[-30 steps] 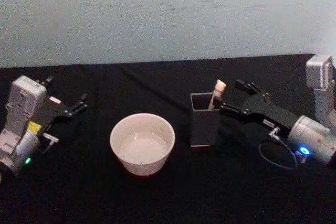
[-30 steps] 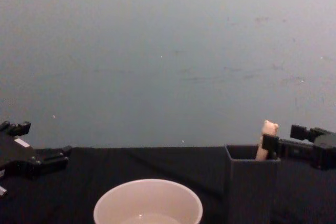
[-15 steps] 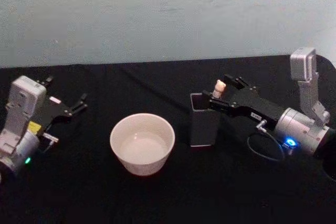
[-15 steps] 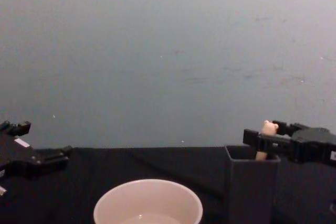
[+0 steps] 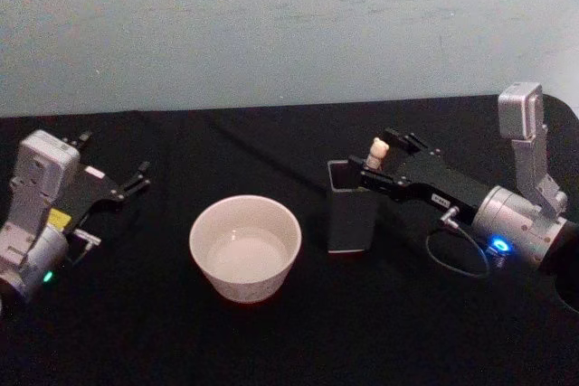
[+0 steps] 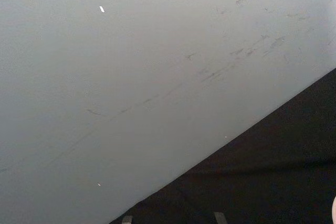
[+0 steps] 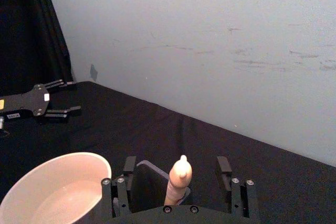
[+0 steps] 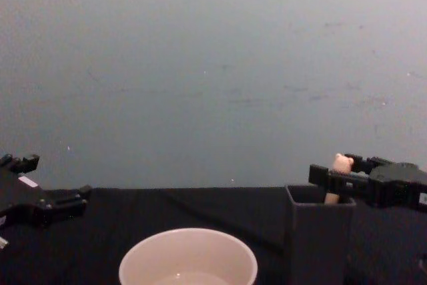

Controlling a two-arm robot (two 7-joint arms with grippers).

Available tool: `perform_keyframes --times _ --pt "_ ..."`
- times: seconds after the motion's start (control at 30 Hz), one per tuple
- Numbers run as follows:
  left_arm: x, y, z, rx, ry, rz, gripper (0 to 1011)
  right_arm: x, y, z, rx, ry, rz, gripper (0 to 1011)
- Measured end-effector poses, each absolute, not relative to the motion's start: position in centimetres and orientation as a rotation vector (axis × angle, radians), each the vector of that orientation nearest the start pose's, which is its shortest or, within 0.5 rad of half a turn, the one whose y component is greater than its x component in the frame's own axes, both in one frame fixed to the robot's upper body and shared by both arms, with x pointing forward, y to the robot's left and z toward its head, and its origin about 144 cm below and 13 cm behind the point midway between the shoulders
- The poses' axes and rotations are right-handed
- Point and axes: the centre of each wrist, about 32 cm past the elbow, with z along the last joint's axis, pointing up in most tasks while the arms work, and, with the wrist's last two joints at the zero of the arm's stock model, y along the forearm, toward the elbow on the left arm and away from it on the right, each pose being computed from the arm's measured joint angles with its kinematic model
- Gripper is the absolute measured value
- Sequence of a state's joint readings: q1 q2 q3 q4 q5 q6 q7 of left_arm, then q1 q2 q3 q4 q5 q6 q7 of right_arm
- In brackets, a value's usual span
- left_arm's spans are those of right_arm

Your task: Pick up the stirring spoon with one hand, stir inside the cup, then place it back in its original position.

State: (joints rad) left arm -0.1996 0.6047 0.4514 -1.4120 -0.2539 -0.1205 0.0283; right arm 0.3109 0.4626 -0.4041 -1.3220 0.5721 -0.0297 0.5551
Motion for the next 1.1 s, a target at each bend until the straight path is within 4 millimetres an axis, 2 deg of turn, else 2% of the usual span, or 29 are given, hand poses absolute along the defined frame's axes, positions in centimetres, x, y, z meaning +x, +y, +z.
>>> perform_keyframes --times 0.27,0.37,0.47,0.5,0.6,0.7,0.8,0.83,1.1 --pt "48.86 30.97 113.98 0.304 -0.285 1.248 1001 52.81 -28.47 115.64 -0.013 0.078 -0.784 787" --pt "48.86 30.97 113.98 0.304 -0.285 1.248 1001 52.80 -28.49 115.64 -0.012 0.078 -0.784 668" --pt "48.86 30.97 113.98 0.304 -0.285 1.248 1002 52.80 -28.49 115.64 -0.012 0.078 -0.784 607" --pt "48.86 30.97 113.98 0.304 -0.285 1.248 1001 52.80 -28.49 115.64 -0.012 0.078 -0.784 544" --pt "48.86 30.97 113.98 0.304 -0.285 1.248 1002 52.79 -28.49 115.63 -0.011 0.079 -0.784 482" --pt "48.86 30.96 113.98 0.304 -0.285 1.248 1001 52.79 -28.49 115.63 -0.011 0.079 -0.784 340" --pt "48.86 30.97 113.98 0.304 -0.285 1.248 1001 52.79 -28.49 115.63 -0.011 0.079 -0.784 278" --pt "48.86 30.97 113.98 0.304 -0.285 1.248 1001 52.79 -28.49 115.63 -0.011 0.079 -0.784 227" --pt "48.86 30.97 113.98 0.304 -0.285 1.248 1002 52.79 -28.49 115.63 -0.010 0.079 -0.784 215"
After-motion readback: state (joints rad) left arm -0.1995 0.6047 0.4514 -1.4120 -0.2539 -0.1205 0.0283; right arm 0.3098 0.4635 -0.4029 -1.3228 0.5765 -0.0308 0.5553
